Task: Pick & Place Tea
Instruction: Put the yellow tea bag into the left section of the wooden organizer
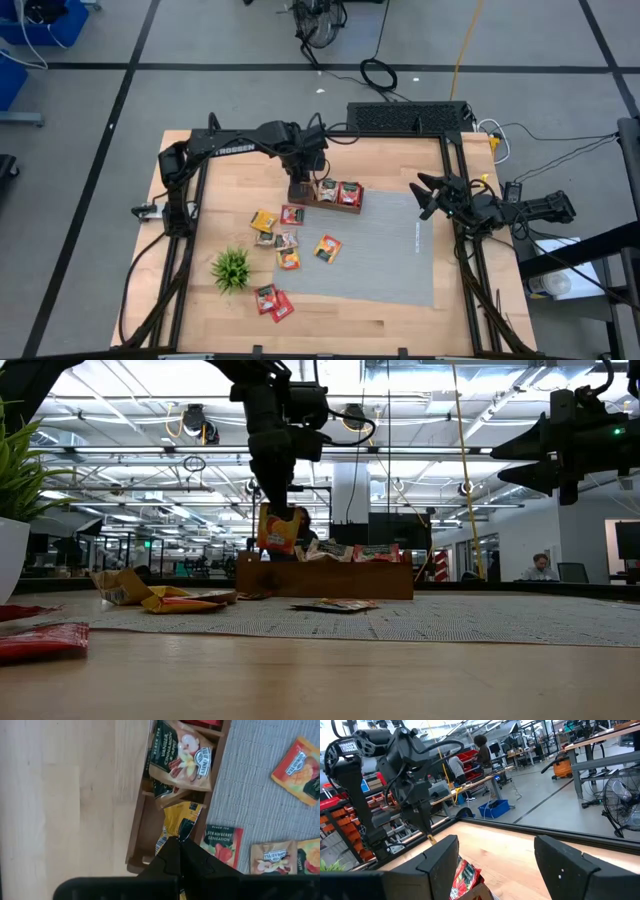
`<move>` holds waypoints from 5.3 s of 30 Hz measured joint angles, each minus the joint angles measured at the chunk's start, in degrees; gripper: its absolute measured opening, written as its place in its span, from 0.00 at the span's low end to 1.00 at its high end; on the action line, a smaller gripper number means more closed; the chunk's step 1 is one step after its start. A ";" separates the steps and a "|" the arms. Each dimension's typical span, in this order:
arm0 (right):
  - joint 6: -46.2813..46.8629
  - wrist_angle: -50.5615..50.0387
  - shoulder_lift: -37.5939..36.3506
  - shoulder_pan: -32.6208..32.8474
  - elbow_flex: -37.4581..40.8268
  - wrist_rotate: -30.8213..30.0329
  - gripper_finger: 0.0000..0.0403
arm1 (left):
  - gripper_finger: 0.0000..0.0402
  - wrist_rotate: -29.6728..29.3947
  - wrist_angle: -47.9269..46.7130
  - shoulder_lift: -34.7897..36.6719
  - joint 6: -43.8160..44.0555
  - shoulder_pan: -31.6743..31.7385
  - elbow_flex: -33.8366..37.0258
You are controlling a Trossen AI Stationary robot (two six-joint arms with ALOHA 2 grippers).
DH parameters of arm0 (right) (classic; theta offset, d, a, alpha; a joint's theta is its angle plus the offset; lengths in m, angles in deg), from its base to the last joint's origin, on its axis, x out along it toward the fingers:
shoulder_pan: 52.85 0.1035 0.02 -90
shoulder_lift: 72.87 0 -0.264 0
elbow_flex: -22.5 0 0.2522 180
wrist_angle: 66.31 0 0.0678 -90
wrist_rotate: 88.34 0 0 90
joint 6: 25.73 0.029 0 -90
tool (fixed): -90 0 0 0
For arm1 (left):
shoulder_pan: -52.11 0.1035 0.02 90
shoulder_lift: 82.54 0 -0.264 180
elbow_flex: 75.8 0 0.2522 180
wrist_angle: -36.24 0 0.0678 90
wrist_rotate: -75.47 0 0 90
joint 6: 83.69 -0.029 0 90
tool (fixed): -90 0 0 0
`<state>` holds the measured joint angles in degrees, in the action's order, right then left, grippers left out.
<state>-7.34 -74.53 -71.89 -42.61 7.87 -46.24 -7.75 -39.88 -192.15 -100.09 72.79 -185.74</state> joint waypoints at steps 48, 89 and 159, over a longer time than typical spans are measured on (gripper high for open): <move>0.02 0.02 0.00 0.00 0.00 0.00 0.60 | 0.35 -1.35 2.95 -4.97 2.38 4.82 1.62; 0.00 0.00 0.02 0.00 0.00 0.00 0.60 | 0.44 -6.43 -3.24 22.57 30.76 -12.66 1.16; 0.00 0.20 0.63 -0.01 0.00 -0.01 0.60 | 0.44 -6.58 8.72 -17.09 -9.45 -26.24 -8.04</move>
<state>-7.34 -74.33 -71.26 -42.62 7.87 -46.24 -14.34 -31.16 -209.24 -109.53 46.55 -193.79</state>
